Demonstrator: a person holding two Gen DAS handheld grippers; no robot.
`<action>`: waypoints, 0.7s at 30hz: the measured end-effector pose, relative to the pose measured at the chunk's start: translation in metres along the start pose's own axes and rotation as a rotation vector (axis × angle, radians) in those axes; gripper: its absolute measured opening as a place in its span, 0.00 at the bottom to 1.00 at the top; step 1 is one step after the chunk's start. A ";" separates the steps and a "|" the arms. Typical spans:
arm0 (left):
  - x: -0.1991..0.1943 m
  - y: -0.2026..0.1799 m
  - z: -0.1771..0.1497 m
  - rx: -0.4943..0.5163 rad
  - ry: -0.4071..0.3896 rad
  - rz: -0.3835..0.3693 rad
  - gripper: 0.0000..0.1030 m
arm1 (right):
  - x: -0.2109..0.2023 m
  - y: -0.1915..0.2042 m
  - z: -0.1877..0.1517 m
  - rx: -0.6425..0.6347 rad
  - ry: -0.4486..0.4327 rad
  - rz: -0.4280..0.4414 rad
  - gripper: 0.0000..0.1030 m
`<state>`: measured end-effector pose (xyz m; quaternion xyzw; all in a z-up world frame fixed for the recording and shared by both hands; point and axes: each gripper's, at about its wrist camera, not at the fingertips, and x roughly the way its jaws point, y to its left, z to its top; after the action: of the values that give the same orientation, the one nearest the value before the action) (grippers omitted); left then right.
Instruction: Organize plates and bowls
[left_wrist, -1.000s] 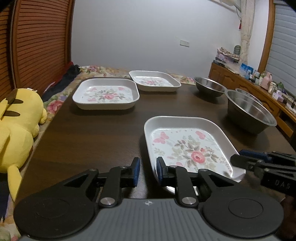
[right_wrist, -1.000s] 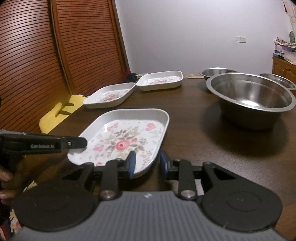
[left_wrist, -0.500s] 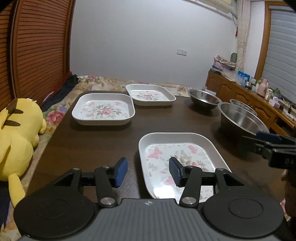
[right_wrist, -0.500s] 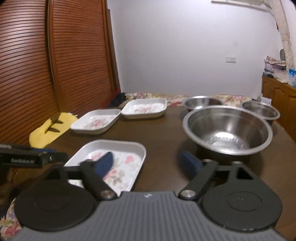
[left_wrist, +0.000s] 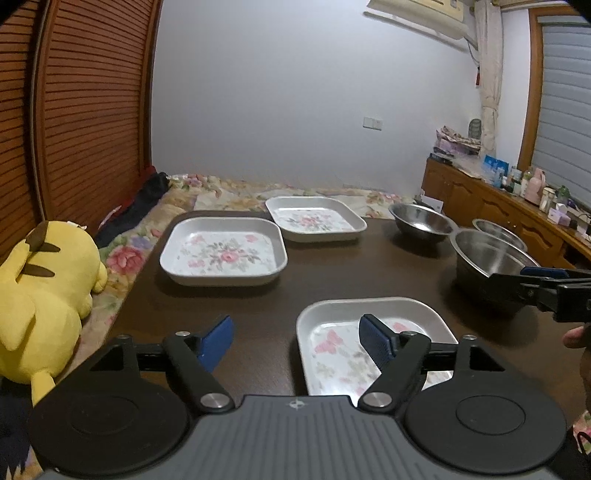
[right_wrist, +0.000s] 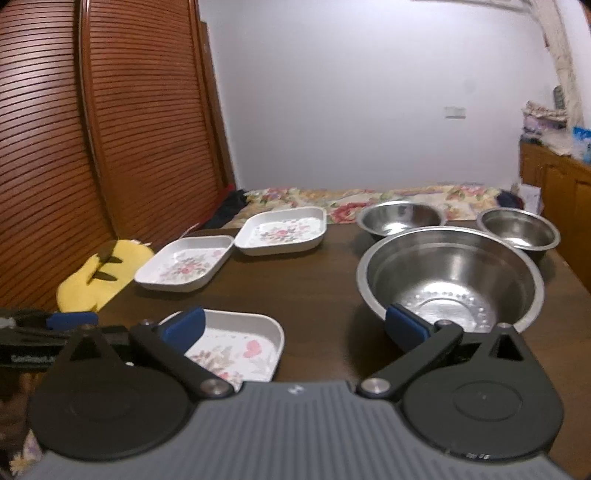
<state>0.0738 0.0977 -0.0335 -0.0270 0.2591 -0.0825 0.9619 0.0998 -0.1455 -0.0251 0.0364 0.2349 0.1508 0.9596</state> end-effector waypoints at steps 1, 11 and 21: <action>0.002 0.003 0.003 0.000 -0.001 -0.001 0.76 | 0.002 0.001 0.002 -0.010 0.004 0.004 1.00; 0.034 0.042 0.041 0.022 -0.001 0.051 0.76 | 0.028 0.027 0.049 -0.130 -0.009 0.054 1.00; 0.080 0.091 0.065 -0.006 0.021 0.070 0.64 | 0.083 0.055 0.085 -0.131 0.117 0.201 1.00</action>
<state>0.1875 0.1741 -0.0249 -0.0200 0.2702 -0.0485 0.9614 0.1944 -0.0673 0.0218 -0.0118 0.2753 0.2629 0.9246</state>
